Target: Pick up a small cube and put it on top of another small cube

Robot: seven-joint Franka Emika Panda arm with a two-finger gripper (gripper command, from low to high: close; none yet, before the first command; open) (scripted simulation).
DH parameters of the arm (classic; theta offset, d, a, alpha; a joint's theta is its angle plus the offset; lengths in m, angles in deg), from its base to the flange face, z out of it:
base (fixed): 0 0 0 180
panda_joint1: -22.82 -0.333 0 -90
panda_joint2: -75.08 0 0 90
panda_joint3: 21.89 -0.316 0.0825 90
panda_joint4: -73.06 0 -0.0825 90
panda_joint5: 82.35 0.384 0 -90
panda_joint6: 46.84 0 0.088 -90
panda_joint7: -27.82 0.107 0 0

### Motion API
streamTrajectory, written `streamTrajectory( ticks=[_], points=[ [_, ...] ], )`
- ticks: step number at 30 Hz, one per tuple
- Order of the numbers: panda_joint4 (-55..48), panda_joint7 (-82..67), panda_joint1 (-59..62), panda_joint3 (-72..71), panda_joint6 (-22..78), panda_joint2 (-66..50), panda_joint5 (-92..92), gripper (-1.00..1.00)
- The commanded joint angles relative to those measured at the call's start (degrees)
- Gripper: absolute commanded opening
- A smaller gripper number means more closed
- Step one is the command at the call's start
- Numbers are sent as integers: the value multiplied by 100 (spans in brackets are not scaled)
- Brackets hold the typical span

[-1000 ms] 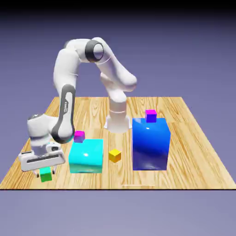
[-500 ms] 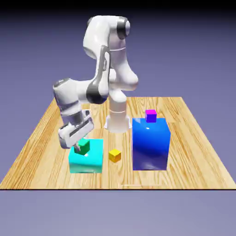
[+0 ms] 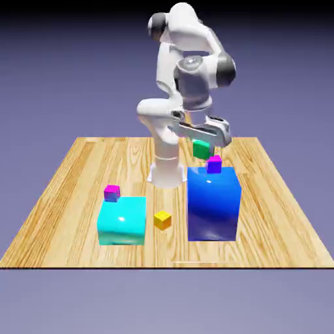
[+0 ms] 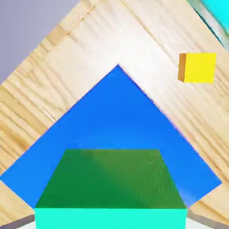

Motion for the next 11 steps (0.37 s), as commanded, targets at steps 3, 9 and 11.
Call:
streamTrajectory(
  ticks=[3, 9, 11],
  points=[
    [91, -368, -223, -71, 308, 310, -23, -100],
    [967, -445, -343, -345, -746, 138, 240, 100],
    [760, -427, -315, -280, -497, 178, 178, 100]
  ],
)
